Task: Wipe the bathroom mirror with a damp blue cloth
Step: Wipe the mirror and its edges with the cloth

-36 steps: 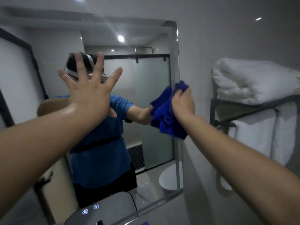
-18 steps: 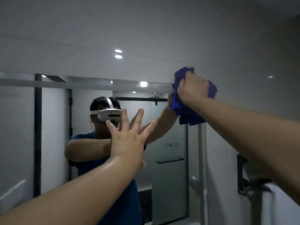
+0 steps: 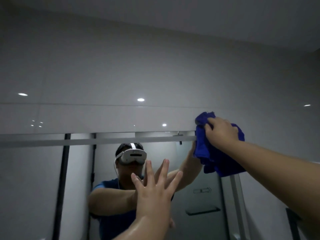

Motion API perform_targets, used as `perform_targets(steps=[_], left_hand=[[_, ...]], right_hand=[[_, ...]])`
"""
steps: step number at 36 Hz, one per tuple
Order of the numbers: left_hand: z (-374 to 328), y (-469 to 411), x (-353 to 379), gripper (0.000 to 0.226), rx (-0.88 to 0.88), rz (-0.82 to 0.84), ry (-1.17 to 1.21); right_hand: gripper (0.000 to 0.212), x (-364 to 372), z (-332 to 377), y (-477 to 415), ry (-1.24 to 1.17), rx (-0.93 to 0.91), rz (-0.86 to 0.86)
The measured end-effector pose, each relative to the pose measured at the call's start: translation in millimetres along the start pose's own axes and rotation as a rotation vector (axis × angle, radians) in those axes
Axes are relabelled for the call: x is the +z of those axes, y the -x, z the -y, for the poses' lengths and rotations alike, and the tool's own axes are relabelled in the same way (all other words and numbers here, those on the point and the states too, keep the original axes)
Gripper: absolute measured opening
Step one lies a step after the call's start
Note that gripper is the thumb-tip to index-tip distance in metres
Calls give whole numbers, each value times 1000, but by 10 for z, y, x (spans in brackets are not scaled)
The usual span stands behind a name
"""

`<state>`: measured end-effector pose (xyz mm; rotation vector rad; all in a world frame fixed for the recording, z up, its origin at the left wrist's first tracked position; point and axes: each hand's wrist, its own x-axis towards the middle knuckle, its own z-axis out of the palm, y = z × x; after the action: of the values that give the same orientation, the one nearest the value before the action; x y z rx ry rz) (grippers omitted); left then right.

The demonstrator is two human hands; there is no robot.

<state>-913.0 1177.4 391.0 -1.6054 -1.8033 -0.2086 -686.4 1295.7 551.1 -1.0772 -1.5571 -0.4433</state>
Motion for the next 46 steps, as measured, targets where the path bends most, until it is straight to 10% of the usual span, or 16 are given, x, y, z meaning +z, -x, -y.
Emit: perform_targets(steps=[6,10,16,23,33,41,46], left_hand=[[49,-61,56,156,12,-55,14],[45,-70,104,159,11,-90,-4],[17,-3,-3,143,46,-52,-51],[632,265,-544,68,201,-181,117],[1890,545,-838,43,-73,-708,263],[1632,341,-849,47,162,-751,386],[1357,-50,-899,79,58,-528,290]], right_hand=[[34,-654,-187,-451,-559,284,-599],[24,-793,179,-589,-578,57,-604],[26,16,698,-41,-208,-262,-122],[42,270,839,122,39,-163,-208],[42,363,1895,327,122,-96,-131],[36,-171,2815,107,-149,-173,715],[12,-426,2313,-151,-606,33,783]])
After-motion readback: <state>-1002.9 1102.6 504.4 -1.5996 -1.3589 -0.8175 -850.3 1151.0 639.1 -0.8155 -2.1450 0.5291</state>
